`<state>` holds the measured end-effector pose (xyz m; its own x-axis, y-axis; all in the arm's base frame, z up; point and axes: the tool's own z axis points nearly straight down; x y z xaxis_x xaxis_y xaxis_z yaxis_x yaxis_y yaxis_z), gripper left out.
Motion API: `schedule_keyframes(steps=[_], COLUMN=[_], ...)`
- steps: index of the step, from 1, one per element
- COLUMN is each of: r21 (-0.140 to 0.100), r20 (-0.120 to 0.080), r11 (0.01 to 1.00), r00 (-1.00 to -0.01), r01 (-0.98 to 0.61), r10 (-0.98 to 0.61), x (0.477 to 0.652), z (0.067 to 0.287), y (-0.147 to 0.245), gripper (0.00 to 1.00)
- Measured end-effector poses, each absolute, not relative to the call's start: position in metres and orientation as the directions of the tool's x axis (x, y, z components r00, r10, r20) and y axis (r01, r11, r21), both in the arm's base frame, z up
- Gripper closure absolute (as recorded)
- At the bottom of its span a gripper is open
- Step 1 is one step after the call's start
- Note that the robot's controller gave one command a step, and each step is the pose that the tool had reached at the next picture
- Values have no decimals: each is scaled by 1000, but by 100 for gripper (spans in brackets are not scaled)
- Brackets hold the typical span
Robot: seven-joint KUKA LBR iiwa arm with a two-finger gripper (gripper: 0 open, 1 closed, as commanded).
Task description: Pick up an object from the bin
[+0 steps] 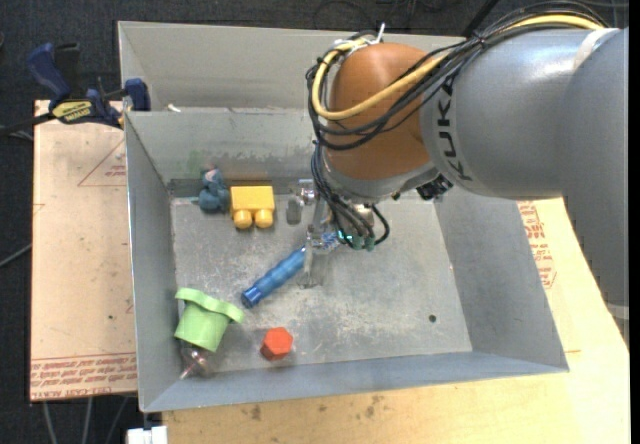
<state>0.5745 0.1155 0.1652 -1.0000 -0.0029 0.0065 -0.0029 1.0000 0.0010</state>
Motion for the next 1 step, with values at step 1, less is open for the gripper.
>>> schedule_keyframes(steps=[1], r21=[1], r20=[3], r11=[977], r00=[-977], r01=[-212], r10=[-212], x=[579], z=[67], y=[111], gripper=[0])
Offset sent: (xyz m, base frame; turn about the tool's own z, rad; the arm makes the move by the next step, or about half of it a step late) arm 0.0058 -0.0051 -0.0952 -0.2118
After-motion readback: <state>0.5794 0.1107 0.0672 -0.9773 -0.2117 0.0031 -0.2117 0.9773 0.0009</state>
